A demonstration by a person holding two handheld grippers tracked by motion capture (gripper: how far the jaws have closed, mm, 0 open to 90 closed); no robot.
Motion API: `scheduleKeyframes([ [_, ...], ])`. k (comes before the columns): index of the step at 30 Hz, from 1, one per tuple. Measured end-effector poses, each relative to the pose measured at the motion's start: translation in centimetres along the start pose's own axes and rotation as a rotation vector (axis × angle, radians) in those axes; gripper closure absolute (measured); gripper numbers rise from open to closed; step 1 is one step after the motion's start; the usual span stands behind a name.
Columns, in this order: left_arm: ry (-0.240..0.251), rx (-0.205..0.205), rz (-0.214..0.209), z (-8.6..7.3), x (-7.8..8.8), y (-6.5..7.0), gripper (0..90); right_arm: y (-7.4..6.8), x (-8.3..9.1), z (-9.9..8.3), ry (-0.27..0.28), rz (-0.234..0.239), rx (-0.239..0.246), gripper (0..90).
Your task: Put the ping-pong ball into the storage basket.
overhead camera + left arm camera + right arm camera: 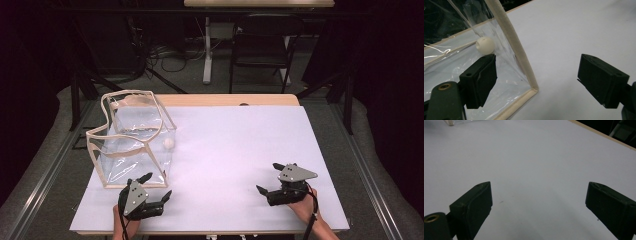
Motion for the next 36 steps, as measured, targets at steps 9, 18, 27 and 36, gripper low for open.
scheduleKeyframes([
  [9,-0.002,0.000,0.001,0.0,0.0,0.0,16.0,-0.3,0.1,-1.3,0.002,-0.012,-0.017,6.8],
  [18,-0.005,-0.002,-0.005,-0.1,-0.1,0.2,16.0,-0.5,0.5,-2.6,0.004,-0.048,-0.014,6.4],
  [27,-0.008,-0.009,-0.004,-0.1,-0.1,0.2,16.0,-0.7,0.3,-3.1,-0.006,-0.051,-0.023,4.9],
  [36,-0.013,-0.007,-0.009,-0.1,-0.1,0.2,16.0,-0.6,0.4,-3.1,-0.005,-0.060,-0.027,4.1],
])
Point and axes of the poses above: each handheld gripper's, and its own axes: x roughly backward along the jaws, z roughly out of its top, y roughly to its right, the point moved 5 cm from there along -x, roughly forward along the jaws, and after that the axes turned 8 degrees about x, right-handed, at the moved point
